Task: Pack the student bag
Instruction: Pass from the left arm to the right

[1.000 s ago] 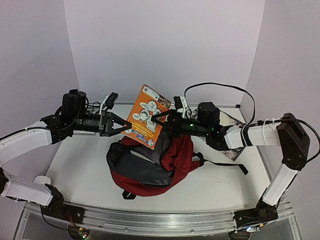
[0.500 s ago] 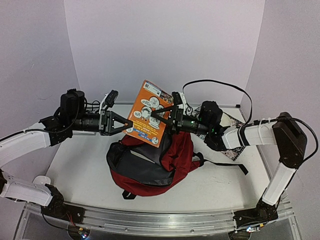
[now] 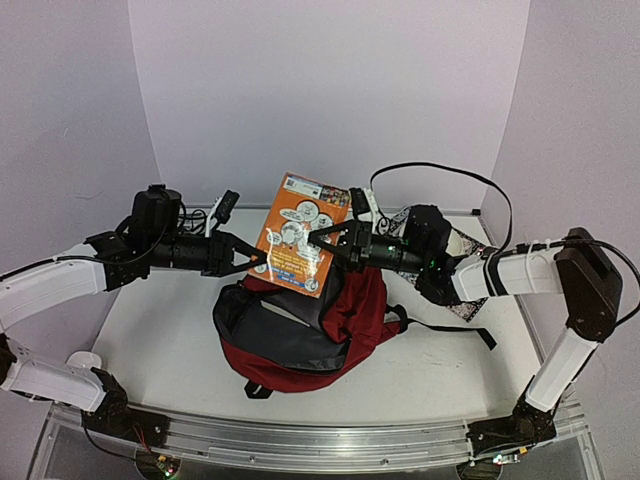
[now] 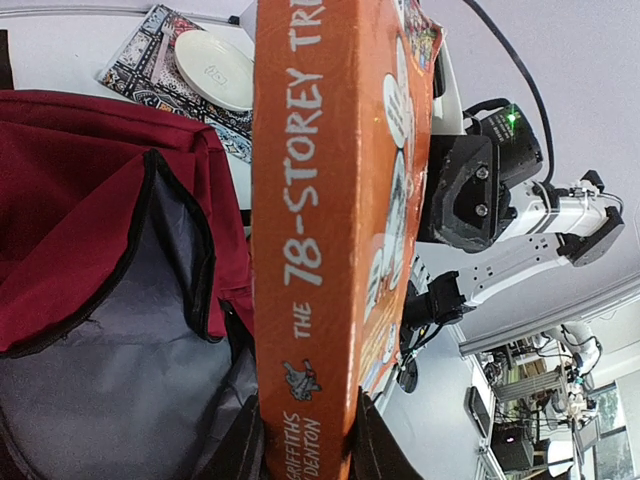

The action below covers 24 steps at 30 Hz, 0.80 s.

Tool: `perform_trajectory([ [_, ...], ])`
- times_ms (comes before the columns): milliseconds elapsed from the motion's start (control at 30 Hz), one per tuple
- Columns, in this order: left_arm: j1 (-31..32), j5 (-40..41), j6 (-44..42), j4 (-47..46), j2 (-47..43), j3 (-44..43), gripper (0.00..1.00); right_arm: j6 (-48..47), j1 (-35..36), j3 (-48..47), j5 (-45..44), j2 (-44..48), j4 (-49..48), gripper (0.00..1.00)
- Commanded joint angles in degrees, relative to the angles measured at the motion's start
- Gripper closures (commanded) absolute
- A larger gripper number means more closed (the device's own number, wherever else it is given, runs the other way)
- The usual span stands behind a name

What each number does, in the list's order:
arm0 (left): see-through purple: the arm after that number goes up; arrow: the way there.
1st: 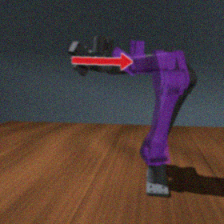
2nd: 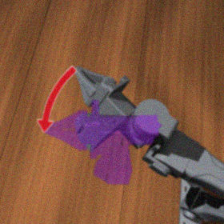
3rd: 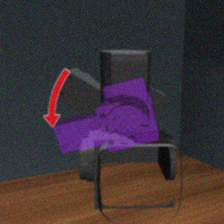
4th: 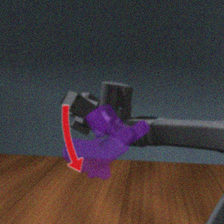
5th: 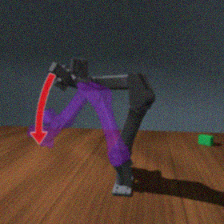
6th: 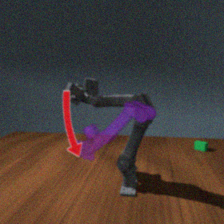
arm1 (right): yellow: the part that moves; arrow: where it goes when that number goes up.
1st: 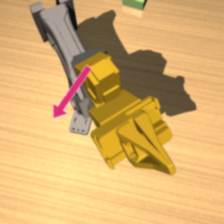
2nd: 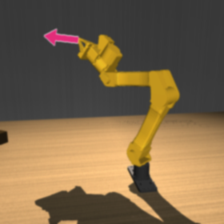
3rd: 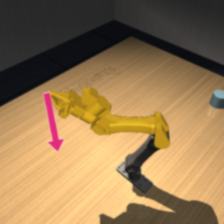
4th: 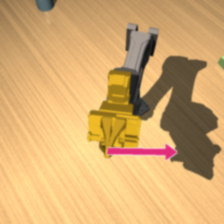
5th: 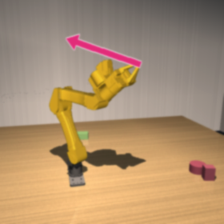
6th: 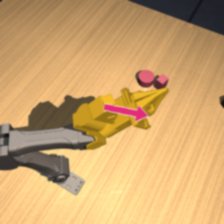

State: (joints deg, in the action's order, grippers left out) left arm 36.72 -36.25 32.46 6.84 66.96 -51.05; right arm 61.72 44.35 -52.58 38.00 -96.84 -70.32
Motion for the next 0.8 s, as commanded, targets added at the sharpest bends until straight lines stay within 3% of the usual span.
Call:
perform_trajectory([
  [0, -0.07, 4.16, -2.99, 1.03, 0.34, -2.97, 1.00, -1.38, 0.39, -0.81, 0.01, 3.40, -4.32, 0.61],
  [100, -0.07, 6.02, -2.19, 1.33, 0.10, -2.37, 0.90, -1.21, 0.39, -0.36, -2.87, 3.53, -3.40, 0.80],
  [200, -0.06, 7.24, 0.12, 0.17, -0.18, -0.73, 0.68, -0.45, 0.47, 0.30, -6.35, 3.33, -3.33, 1.00],
  [300, -0.05, 8.39, 4.75, -4.88, -1.22, 2.57, 0.41, 0.14, 1.02, 0.89, -9.99, 3.09, -4.05, 1.00],
  [400, -0.04, 10.05, 10.72, -12.45, -3.08, 8.00, 0.28, 0.91, 2.02, 0.67, -13.28, 2.54, -5.88, 1.00],
  [600, 1.50, 15.22, 19.97, -19.70, -5.55, 14.01, 0.15, 3.08, 3.88, 0.27, -20.71, 0.09, -11.14, 1.00],
  [767, 2.97, 15.96, 28.38, -33.51, -6.43, 19.97, 0.11, 5.19, 5.95, -1.97, -24.56, -3.76, -16.65, 1.00],
])
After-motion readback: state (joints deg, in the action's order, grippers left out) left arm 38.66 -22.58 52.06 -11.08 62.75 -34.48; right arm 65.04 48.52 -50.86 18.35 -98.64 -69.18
